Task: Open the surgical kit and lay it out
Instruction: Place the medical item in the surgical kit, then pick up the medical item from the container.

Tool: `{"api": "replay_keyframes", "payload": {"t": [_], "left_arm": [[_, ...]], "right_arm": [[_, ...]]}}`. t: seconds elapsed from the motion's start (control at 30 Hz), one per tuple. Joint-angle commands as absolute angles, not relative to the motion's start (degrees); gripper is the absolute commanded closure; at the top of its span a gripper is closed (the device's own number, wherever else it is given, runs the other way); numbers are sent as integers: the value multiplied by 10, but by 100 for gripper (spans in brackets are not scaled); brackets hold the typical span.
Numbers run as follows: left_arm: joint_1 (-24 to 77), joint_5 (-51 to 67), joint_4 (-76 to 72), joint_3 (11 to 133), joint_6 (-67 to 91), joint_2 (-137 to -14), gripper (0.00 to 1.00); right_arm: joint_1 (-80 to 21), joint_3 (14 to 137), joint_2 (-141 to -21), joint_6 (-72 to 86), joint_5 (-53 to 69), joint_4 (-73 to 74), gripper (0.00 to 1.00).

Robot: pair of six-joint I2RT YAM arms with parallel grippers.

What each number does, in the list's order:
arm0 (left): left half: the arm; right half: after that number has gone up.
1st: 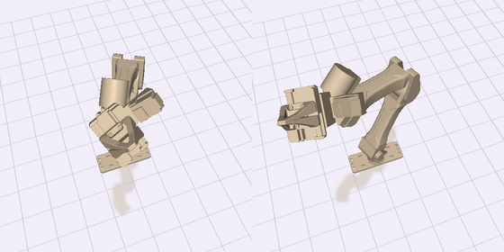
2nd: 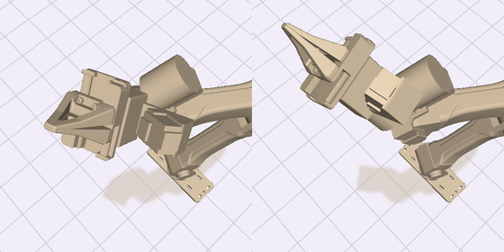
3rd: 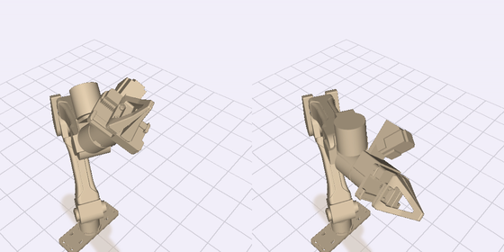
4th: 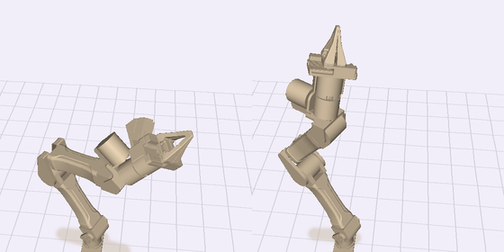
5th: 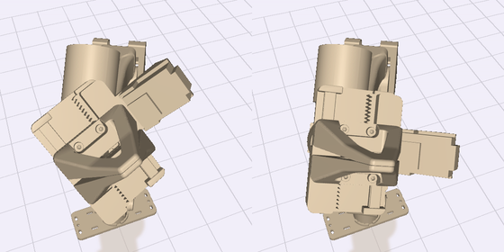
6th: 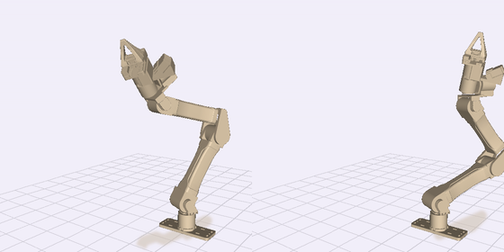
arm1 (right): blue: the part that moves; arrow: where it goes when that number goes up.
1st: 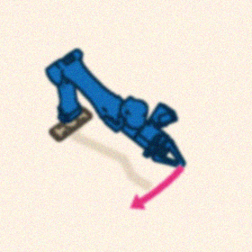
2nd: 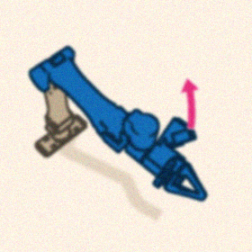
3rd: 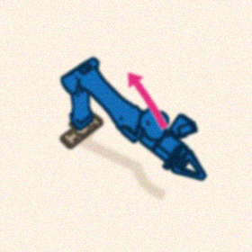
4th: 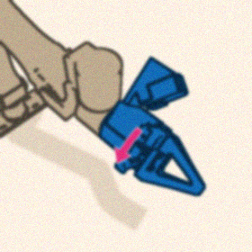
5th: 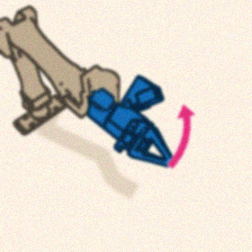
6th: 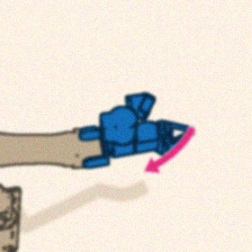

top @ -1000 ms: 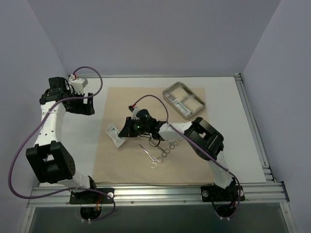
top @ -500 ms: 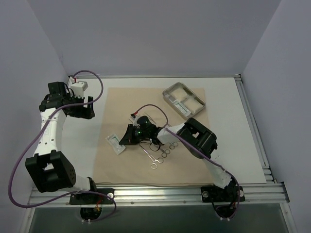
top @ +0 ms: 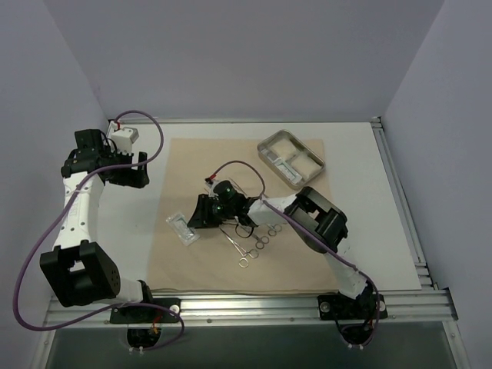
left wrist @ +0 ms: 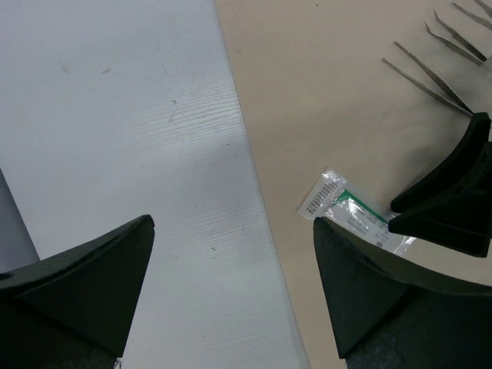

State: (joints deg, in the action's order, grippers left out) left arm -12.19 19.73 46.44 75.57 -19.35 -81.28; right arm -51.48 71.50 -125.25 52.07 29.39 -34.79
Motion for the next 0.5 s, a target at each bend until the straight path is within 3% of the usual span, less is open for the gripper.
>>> {"api": "replay_keyframes", "payload": {"t": [0.0, 0.2, 0.37, 0.47], "left_arm": [[-127, 201, 451, 764, -207, -797, 6], [-127, 197, 455, 773, -210, -808, 6], [-127, 192, 461, 788, -210, -822, 6], [-127, 194, 465, 800, -210, -832, 6]], "right_arm": [[-516, 744, -1187, 461, 237, -268, 66], [-513, 773, -1121, 374, 175, -143, 50], [-471, 818, -1062, 257, 154, -51, 50], [-393, 847, -1032, 155, 142, 18, 53]]}}
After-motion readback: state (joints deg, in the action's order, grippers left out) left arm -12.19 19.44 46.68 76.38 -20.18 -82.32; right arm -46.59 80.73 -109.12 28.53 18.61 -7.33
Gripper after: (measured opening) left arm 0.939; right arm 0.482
